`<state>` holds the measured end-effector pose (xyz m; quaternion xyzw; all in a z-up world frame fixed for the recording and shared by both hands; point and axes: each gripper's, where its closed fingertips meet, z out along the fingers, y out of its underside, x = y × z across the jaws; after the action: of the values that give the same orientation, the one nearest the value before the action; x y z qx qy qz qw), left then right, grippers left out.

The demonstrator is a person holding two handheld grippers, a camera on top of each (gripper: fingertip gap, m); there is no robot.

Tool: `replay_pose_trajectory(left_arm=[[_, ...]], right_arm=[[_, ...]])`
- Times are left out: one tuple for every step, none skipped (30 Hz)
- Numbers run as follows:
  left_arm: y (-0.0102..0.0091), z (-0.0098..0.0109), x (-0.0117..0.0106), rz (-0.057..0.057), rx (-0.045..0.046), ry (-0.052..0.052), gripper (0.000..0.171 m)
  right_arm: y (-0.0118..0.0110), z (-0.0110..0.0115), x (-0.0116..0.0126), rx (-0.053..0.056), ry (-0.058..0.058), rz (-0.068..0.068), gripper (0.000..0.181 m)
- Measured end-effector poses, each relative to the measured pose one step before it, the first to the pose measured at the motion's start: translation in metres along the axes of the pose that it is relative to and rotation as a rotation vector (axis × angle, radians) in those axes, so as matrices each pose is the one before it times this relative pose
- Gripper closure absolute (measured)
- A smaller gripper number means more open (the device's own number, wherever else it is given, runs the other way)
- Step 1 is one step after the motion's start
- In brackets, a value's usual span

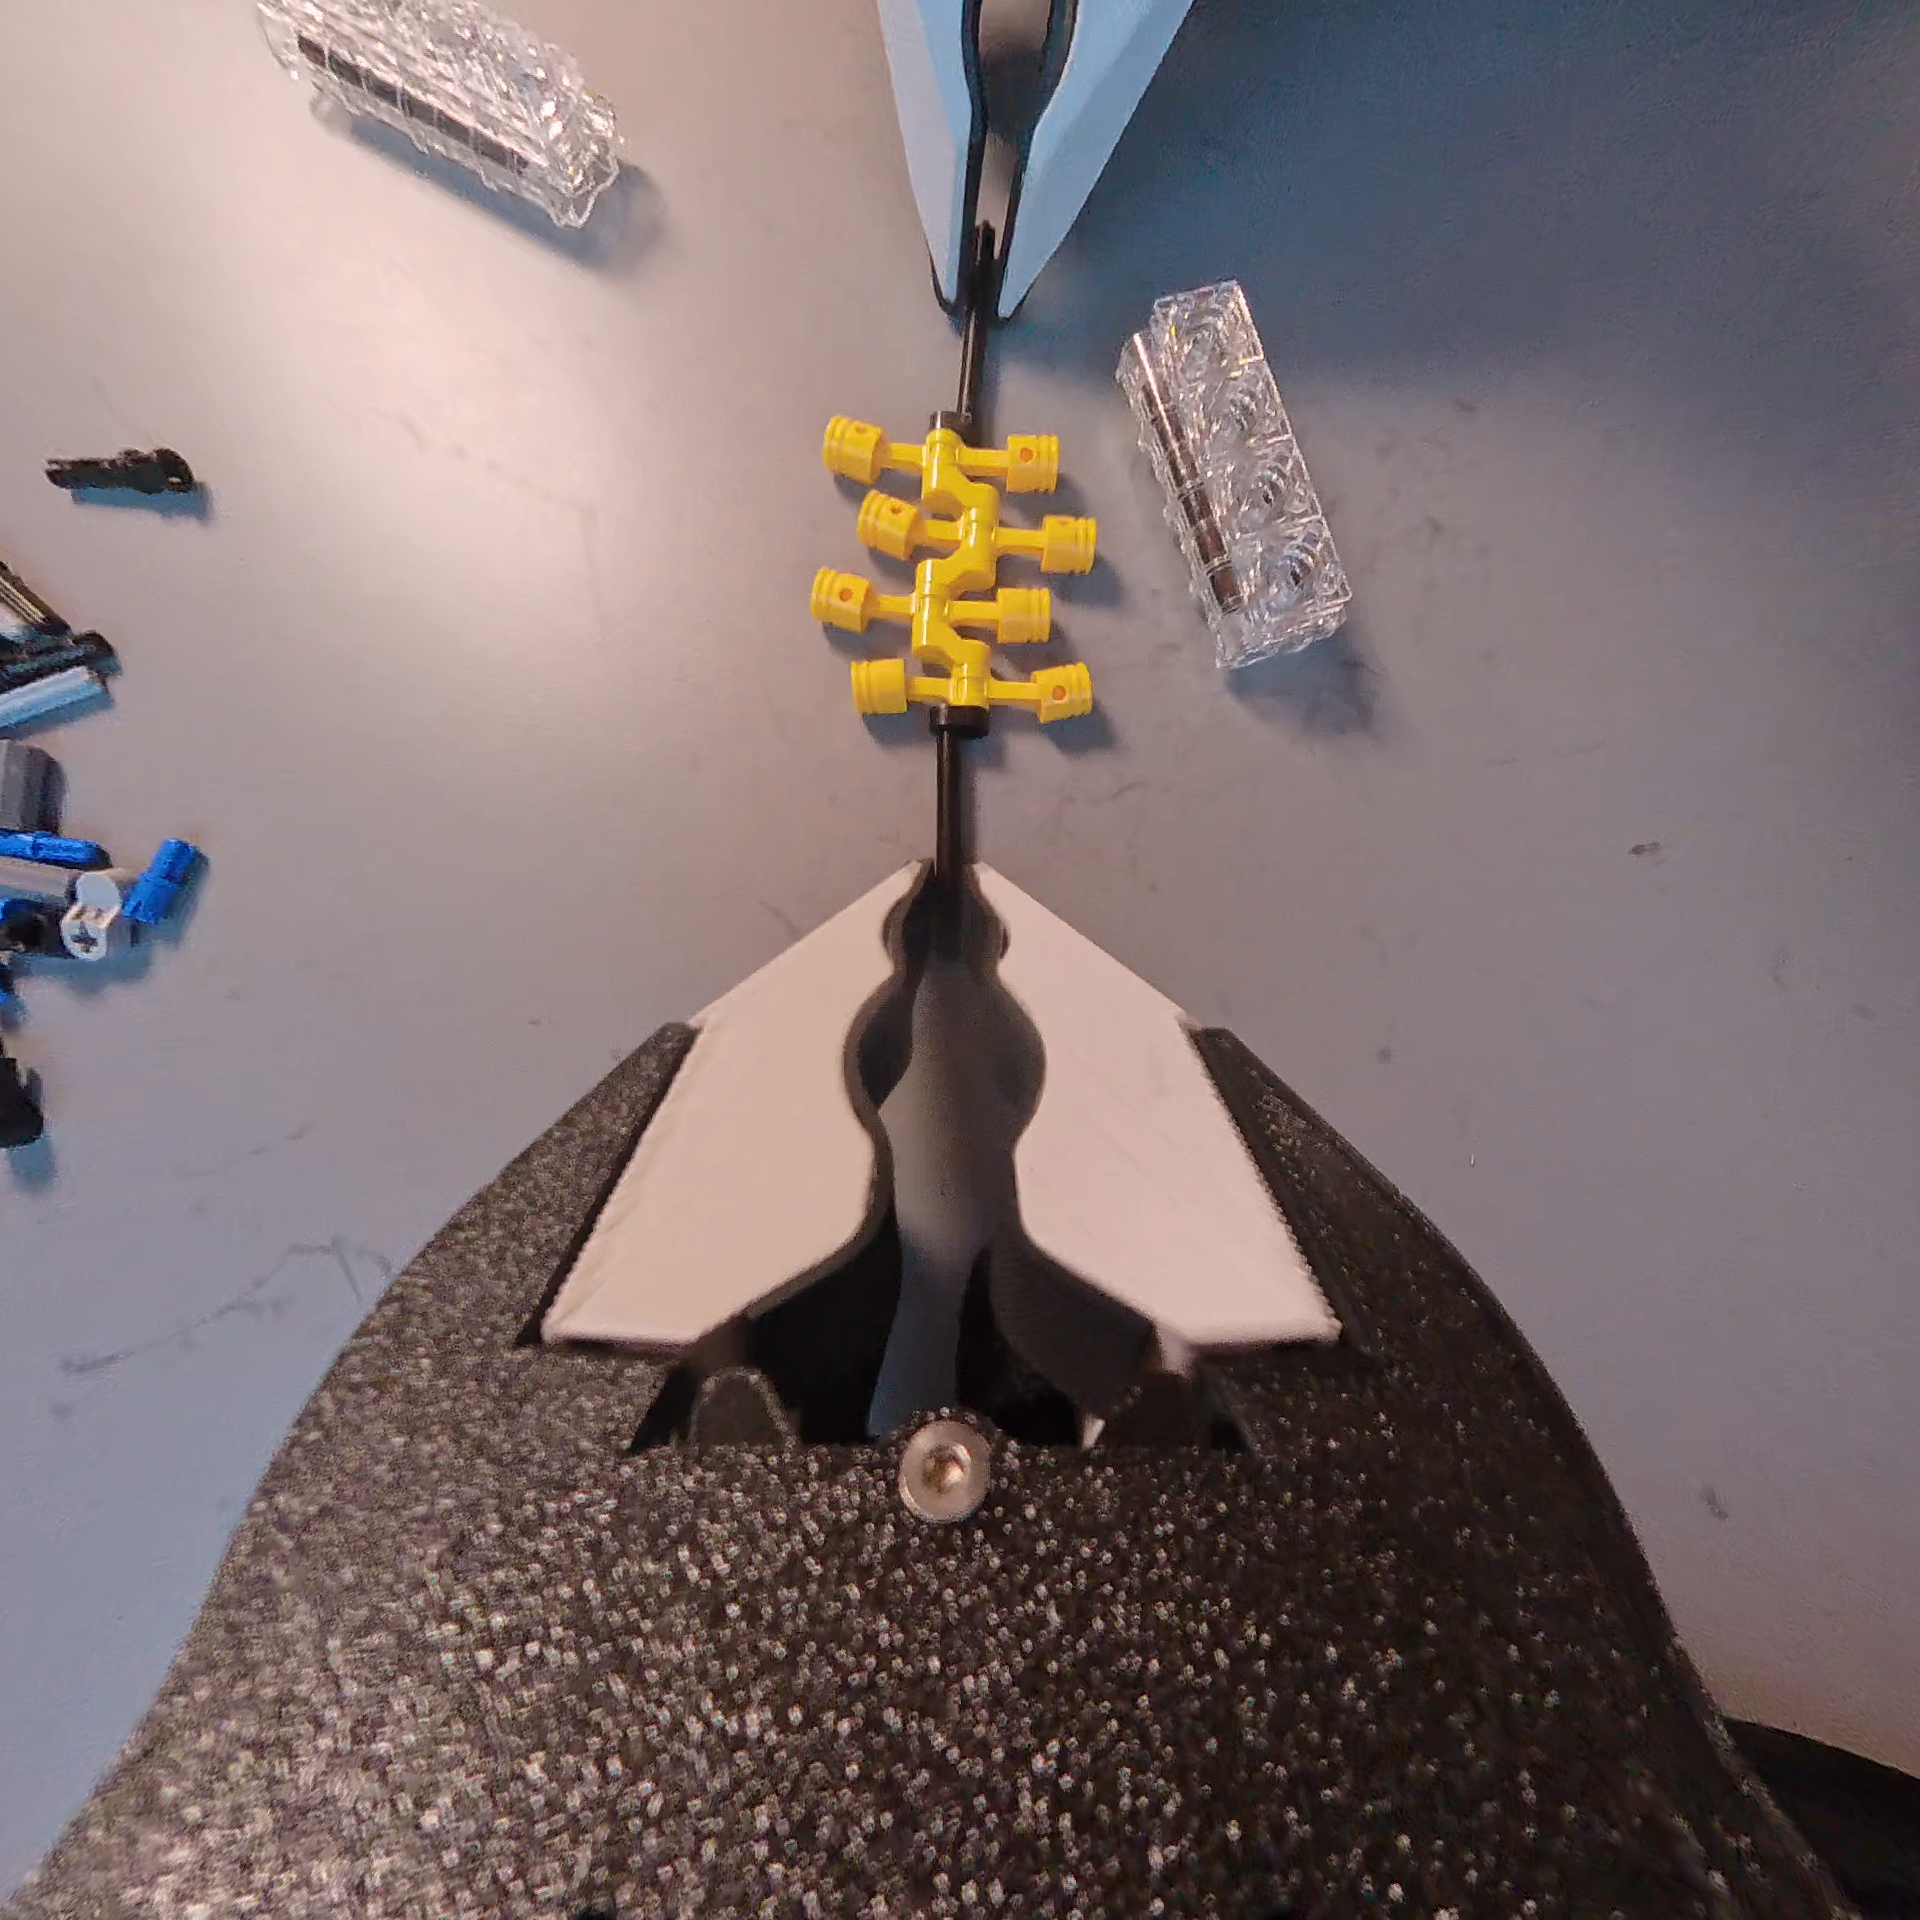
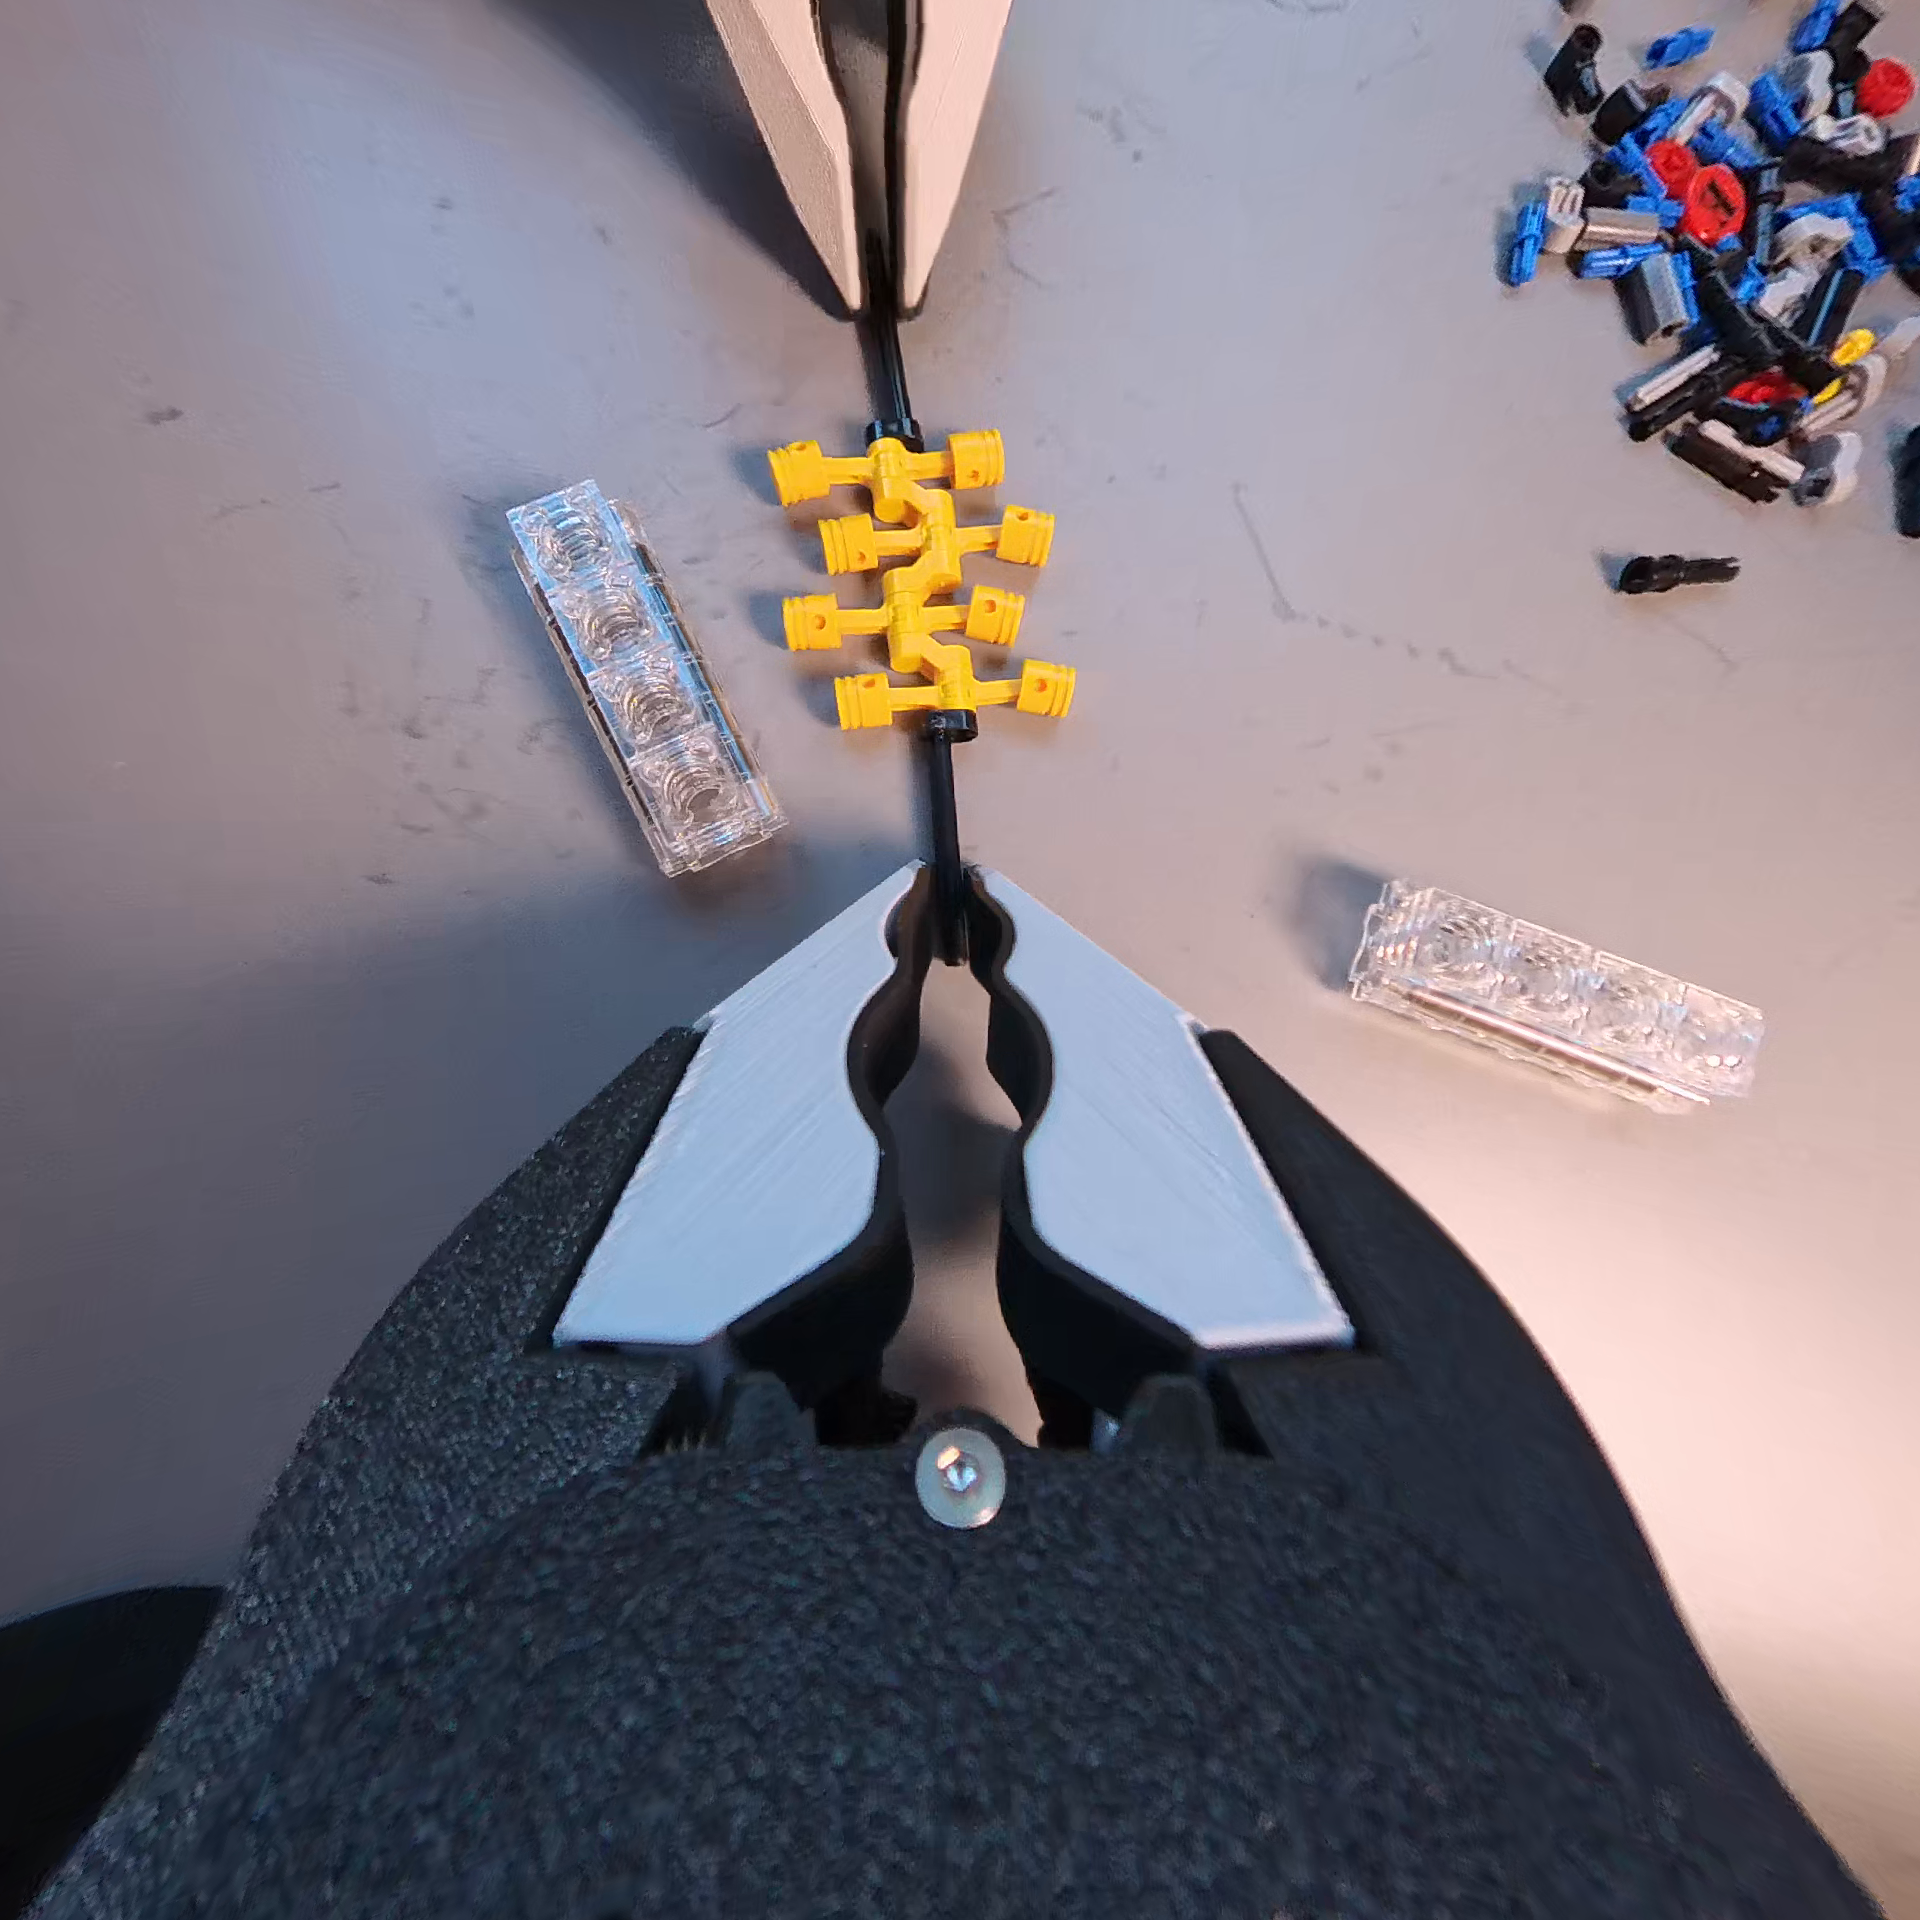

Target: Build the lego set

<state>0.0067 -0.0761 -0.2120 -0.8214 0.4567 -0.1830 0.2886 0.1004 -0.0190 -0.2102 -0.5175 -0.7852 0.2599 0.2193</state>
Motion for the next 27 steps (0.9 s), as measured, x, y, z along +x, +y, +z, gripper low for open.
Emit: replay_pose_trajectory(left_arm=[[-0.0004, 0.00011, -0.00032, 0.0009, -0.00676, -0.0004, 0.167], [-0.00053, 0.00027, -0.00099, -0.0016, -0.00566, -0.0033, 0.168], [-0.00074, 0.00028, -0.00245, -0.0061, 0.00009, -0.0105, 0.168], [-0.00121, -0.00027, -0.00164, -0.0121, 0.00613, -0.0037, 0.168], [-0.00226, -0.00137, 0.00075, -0.0198, 0.01292, 0.0145, 0.168], [-0.00391, -0.00272, 0.00216, -0.0223, 0.02038, 0.0217, 0.169], [-0.00508, -0.00363, 0.00281, -0.02, 0.0255, 0.0209, 0.168], [-0.00542, -0.00381, 0.00403, -0.019, 0.02639, 0.0236, 0.168], [-0.00551, -0.00379, 0.00464, -0.0179, 0.02598, 0.0221, 0.168], [-0.00563, -0.00368, 0.00476, -0.0152, 0.02565, 0.0186, 0.168], [-0.00528, -0.00349, 0.0056, -0.0102, 0.02398, 0.0186, 0.168], [-0.00532, -0.00345, 0.00635, -0.0072, 0.02331, 0.0193, 0.168], [-0.00569, -0.0034, 0.00654, -0.0063, 0.02409, 0.0173, 0.168], [-0.00567, -0.00346, 0.00746, -0.0062, 0.02449, 0.0201, 0.168], [-0.00511, -0.00319, 0.00857, -0.0064, 0.02358, 0.0262, 0.168], [-0.00313, -0.00204, 0.00799, -0.0066, 0.0173, 0.0237, 0.168], [0.00017, 0.00006, 0.00651, -0.0088, 0.00482, 0.0198, 0.168], [0.00329, 0.00241, 0.00419, -0.0089, -0.00585, 0.0116, 0.168], [0.00547, 0.00452, 0.00104, -0.0037, -0.01312, -0.0027, 0.168], [0.00705, 0.00562, -0.00114, -0.001, -0.02039, -0.0093, 0.168], [0.00672, 0.00538, -0.00297, 0.0001, -0.02032, -0.0157, 0.168], [0.00437, 0.00399, -0.00366, -0.0011, -0.01061, -0.0201, 0.168], [0.00207, 0.00251, -0.00246, -0.0021, -0.003, -0.0148, 0.168], [0.00137, 0.00143, -0.00249, 0.0056, -0.00499, -0.0191, 0.168], [0.00191, 0.00099, -0.00321, 0.0146, -0.01133, -0.0277, 0.168], [0.00204, 0.00089, -0.00175, 0.0166, -0.01417, -0.0196, 0.168], [0.00163, 0.00107, -0.00041, 0.0131, -0.01259, -0.0102, 0.167]], right_arm=[[-0.00013, 0.00003, 0.00244, -0.0028, -0.0037, 0.0042, 0.178], [-0.00047, -0.00023, 0.00454, 0.0038, 0.0092, 0.0058, 0.178], [-0.00059, -0.00111, 0.00229, 0.0081, -0.0058, 0.0082, 0.178], [-0.00163, -0.00247, 0.00111, 0.0145, -0.0122, 0.0139, 0.178], [-0.00222, -0.00356, 0.00064, 0.0139, -0.0104, 0.0124, 0.177], [-0.00205, -0.00441, -0.00091, 0.0091, -0.0132, 0.0087, 0.177], [-0.00206, -0.00492, -0.00163, 0.0073, -0.0098, 0.0043, 0.177], [-0.00229, -0.00521, -0.00274, 0.0083, -0.0117, 0.0036, 0.177], [-0.00262, -0.00545, -0.00344, 0.0101, -0.0132, 0.0067, 0.177], [-0.00333, -0.00599, -0.00329, 0.0139, -0.009, 0.0058, 0.177], [-0.00424, -0.0063, -0.00328, 0.0185, -0.0068, 0.0053, 0.177], [-0.00441, -0.00635, -0.00422, 0.0166, -0.0105, 0.0054, 0.177], [-0.00453, -0.00636, -0.00436, 0.0167, -0.0084, 0.0009, 0.177], [-0.00476, -0.00598, -0.00492, 0.018, -0.0101, 0.0007, 0.177], [-0.00437, -0.00506, -0.00607, 0.0184, -0.0174, 0.0053, 0.177], [-0.0029, -0.00322, -0.00635, 0.0175, -0.0205, 0.007, 0.177], [0.00022, -0.00031, -0.00682, 0.0081, -0.0264, 0.0092, 0.177], [0.00414, 0.00272, -0.00262, -0.005, -0.0068, 0.0035, 0.177], [0.00738, 0.00501, 0.00095, -0.0155, 0.0078, -0.0018, 0.176], [0.00693, 0.00587, 0.00184, -0.0112, 0.0082, -0.0028, 0.176], [0.00529, 0.00494, 0.00355, -0.003, 0.0171, -0.0077, 0.176], [0.00443, 0.00361, 0.00404, -0.0047, 0.0191, -0.0113, 0.176], [0.00299, 0.00268, 0.00327, -0.0012, 0.0142, -0.0108, 0.176], [0.00241, 0.00203, 0.00158, -0.0029, 0.005, -0.0078, 0.176], [0.00162, 0.00214, 0.00149, -0.0024, 0.0068, -0.0067, 0.176], [0.00101, 0.00198, 0.00155, -0.0027, 0.0097, -0.0097, 0.176], [0.00206, 0.00212, 0.00042, -0.0111, 0.004, -0.0106, 0.176]])
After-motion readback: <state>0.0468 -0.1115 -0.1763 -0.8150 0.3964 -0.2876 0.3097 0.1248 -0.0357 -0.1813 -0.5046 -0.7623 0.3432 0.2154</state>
